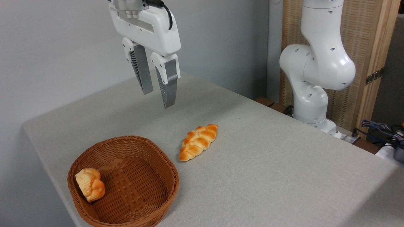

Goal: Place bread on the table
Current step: 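Lower the open gripper into the wicker basket over the round bun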

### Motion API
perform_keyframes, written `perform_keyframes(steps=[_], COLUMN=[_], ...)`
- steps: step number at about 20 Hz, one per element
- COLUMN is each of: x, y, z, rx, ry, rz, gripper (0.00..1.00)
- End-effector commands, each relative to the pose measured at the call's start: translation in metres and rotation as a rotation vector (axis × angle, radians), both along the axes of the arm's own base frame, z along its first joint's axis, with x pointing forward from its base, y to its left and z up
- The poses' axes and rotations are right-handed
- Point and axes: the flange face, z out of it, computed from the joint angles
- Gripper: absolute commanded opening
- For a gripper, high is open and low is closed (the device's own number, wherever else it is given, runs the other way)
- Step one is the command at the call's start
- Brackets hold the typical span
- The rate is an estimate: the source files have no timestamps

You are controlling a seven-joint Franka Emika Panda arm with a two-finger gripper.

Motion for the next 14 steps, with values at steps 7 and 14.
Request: perform_keyframes(steps=[7, 14], x=[0.002, 0.039], y=[0.003, -0.014], z=[0.002, -0.052], rx=[0.003, -0.025], ry=[-0.014, -0.286], rz=[-0.075, -0.029], gripper=[1.0, 1.0])
